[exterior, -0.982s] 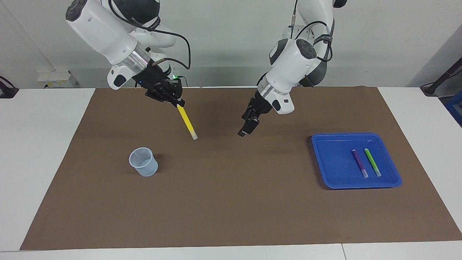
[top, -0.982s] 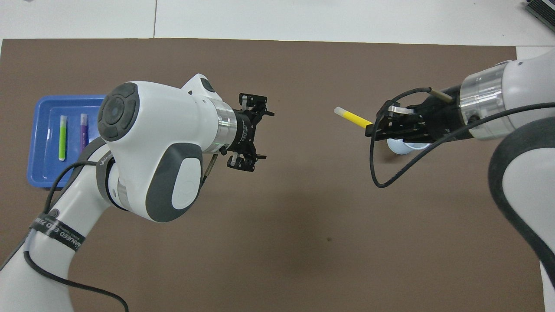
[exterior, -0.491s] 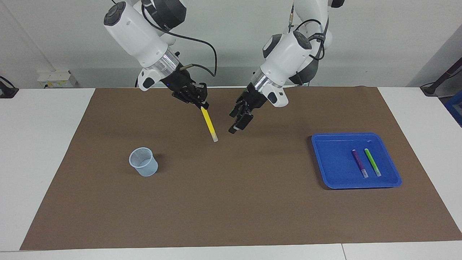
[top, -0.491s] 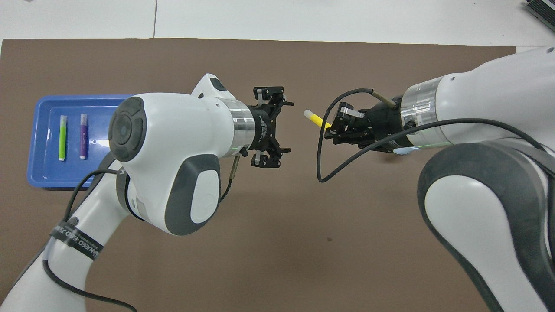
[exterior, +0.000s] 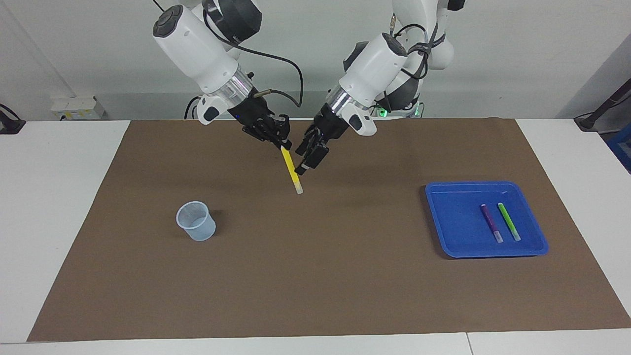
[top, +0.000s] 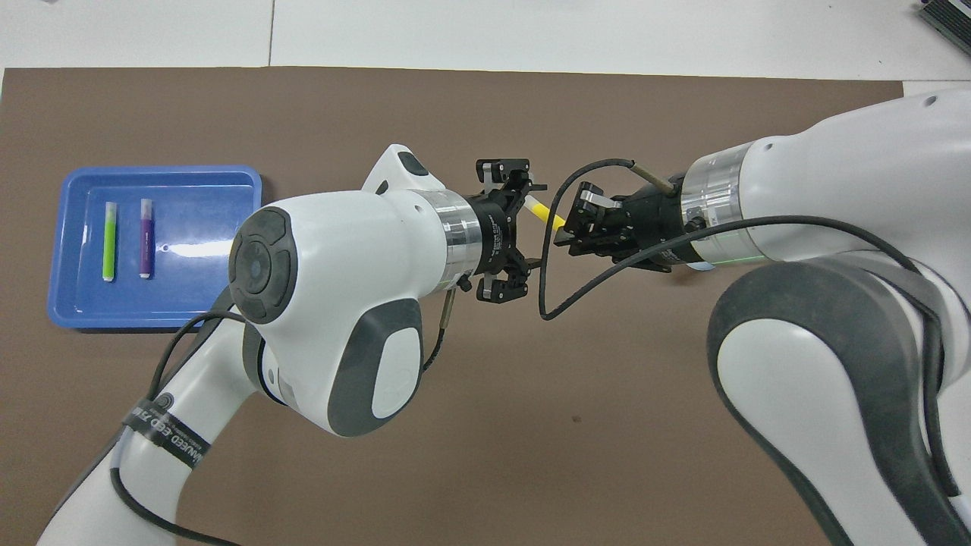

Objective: Right arm passes pens to left for tray arrangement
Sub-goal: 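Pass the yellow pen from the right gripper to the left gripper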

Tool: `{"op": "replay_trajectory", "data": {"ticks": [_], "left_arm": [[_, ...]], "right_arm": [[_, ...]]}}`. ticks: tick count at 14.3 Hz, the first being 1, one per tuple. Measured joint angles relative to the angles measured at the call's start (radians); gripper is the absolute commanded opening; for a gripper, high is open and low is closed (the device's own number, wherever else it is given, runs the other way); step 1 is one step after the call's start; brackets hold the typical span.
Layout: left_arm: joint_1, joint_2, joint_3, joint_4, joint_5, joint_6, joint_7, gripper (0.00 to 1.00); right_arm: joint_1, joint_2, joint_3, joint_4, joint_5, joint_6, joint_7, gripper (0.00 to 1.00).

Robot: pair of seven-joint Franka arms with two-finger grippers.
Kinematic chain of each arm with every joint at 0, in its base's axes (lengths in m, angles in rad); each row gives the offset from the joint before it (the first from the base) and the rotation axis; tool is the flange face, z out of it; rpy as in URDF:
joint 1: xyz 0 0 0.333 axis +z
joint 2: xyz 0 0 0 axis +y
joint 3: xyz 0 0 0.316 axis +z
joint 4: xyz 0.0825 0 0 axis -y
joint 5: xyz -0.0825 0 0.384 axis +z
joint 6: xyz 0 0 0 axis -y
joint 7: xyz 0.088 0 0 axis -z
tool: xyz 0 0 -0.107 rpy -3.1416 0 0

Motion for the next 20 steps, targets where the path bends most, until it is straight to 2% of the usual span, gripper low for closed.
{"op": "replay_trajectory", "data": {"ticks": [3, 5, 8, 13, 16, 20], "left_arm": [[-0.019, 0.002, 0.000, -0.013, 0.000, 0.020, -0.010, 0.60], [-0.024, 0.002, 0.000, -0.014, 0.000, 0.025, -0.018, 0.60], [-0.030, 0.002, 0.000, -0.014, 0.000, 0.038, -0.023, 0.36], [-0.030, 0.002, 0.006, -0.015, 0.000, 0.043, -0.027, 0.23], [-0.029, 0.002, 0.008, -0.016, 0.000, 0.043, -0.027, 0.00], [-0.030, 0.001, 0.008, -0.018, 0.000, 0.044, -0.025, 0.00]], "right_arm": [[0.000, 0.000, 0.000, -0.003, 0.000, 0.000, 0.000, 0.00], [0.002, 0.000, 0.000, -0.007, 0.000, 0.000, 0.000, 0.00], [0.006, 0.000, 0.000, -0.010, 0.000, 0.001, 0.000, 0.00], [0.009, 0.000, 0.000, -0.011, 0.000, 0.001, 0.000, 0.00], [0.009, 0.000, -0.002, -0.012, 0.000, 0.010, 0.000, 0.00], [0.008, 0.001, -0.005, -0.012, 0.002, 0.022, 0.000, 0.02]]}}
